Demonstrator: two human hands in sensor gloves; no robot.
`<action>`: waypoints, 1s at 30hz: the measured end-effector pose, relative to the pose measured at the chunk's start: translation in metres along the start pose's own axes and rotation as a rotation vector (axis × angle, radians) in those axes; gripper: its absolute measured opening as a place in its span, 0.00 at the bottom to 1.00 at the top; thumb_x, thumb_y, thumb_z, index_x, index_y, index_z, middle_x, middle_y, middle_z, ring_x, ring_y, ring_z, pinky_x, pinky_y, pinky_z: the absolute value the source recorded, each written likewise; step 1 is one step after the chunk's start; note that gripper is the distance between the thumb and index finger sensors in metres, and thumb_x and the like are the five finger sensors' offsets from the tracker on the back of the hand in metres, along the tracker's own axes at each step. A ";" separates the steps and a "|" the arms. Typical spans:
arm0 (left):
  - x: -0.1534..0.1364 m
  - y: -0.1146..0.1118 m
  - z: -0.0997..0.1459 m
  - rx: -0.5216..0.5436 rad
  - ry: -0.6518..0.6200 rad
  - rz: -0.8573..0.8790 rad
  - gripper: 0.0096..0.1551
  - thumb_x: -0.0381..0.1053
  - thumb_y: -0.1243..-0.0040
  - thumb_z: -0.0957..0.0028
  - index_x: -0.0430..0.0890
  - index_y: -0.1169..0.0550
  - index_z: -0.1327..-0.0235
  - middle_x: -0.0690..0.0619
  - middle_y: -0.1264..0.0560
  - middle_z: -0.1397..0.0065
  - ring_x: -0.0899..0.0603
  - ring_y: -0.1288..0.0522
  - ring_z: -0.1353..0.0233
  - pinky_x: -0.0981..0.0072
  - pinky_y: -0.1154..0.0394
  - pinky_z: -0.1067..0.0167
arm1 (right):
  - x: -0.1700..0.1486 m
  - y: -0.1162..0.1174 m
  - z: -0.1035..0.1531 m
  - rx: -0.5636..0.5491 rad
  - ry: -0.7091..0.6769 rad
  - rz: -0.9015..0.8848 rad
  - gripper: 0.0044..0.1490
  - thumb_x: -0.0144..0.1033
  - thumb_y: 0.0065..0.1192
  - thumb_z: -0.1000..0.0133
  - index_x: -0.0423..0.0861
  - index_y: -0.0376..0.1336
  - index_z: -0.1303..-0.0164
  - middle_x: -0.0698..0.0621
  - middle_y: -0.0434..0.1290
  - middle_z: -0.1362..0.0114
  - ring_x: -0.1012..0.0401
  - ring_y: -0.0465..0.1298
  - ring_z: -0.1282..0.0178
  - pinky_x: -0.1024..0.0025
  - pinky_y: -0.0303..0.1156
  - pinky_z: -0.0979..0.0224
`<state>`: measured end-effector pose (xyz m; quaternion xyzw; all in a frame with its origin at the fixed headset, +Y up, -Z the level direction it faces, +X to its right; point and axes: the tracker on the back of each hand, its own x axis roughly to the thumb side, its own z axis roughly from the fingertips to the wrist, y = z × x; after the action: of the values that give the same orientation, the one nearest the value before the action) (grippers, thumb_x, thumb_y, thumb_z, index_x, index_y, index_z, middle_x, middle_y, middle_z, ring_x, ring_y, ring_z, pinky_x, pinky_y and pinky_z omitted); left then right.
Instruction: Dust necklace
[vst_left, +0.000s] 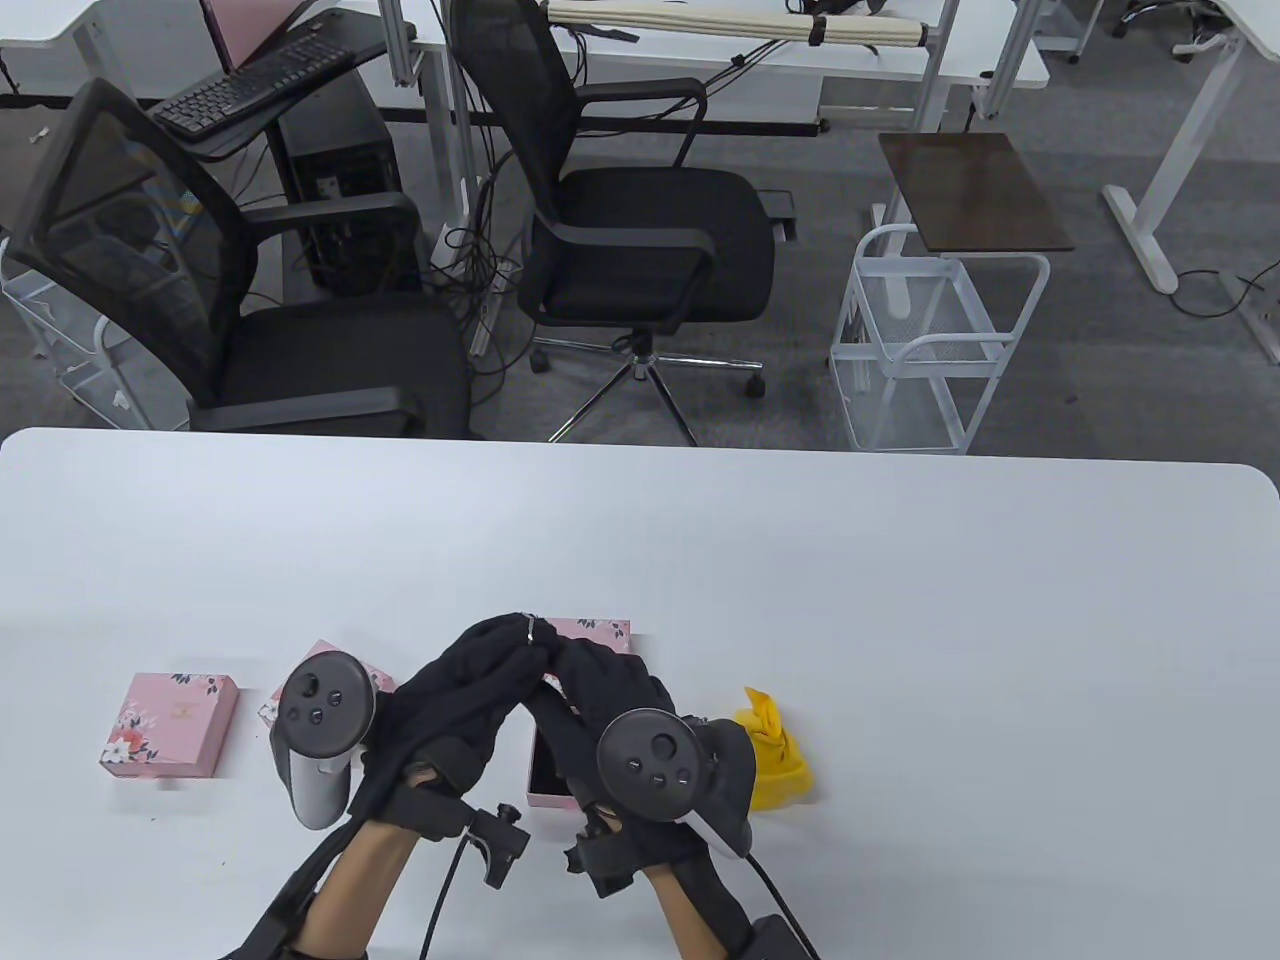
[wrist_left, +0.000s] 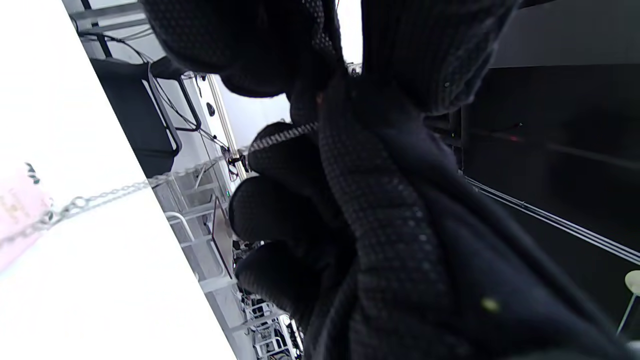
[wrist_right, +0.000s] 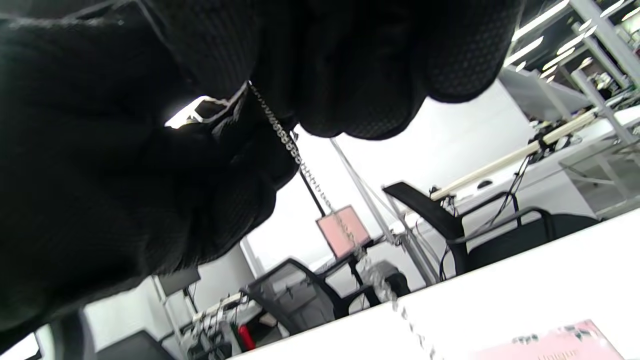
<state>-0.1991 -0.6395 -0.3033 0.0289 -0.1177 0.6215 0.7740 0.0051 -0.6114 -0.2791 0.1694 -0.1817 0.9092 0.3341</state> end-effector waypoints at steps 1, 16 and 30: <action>0.000 0.001 0.000 0.002 -0.004 0.011 0.19 0.59 0.33 0.41 0.59 0.16 0.40 0.47 0.25 0.26 0.39 0.29 0.28 0.47 0.28 0.34 | 0.000 -0.001 -0.001 -0.004 -0.009 -0.007 0.22 0.39 0.63 0.32 0.42 0.69 0.32 0.38 0.77 0.33 0.43 0.79 0.41 0.46 0.73 0.34; -0.001 0.029 0.001 0.191 0.033 -0.078 0.21 0.57 0.36 0.39 0.52 0.18 0.36 0.53 0.13 0.41 0.49 0.17 0.47 0.60 0.18 0.51 | 0.002 0.011 -0.002 0.183 -0.021 0.015 0.21 0.38 0.62 0.32 0.43 0.70 0.33 0.39 0.78 0.35 0.45 0.80 0.44 0.47 0.74 0.35; 0.015 0.059 0.010 0.322 -0.049 -0.195 0.21 0.56 0.33 0.40 0.50 0.17 0.38 0.53 0.12 0.45 0.50 0.16 0.50 0.62 0.17 0.54 | 0.004 0.026 -0.002 0.291 -0.037 -0.002 0.21 0.38 0.62 0.32 0.43 0.69 0.32 0.39 0.78 0.35 0.45 0.79 0.43 0.47 0.73 0.35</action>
<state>-0.2543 -0.6138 -0.2965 0.1788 -0.0323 0.5534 0.8128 -0.0156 -0.6264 -0.2845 0.2330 -0.0537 0.9223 0.3037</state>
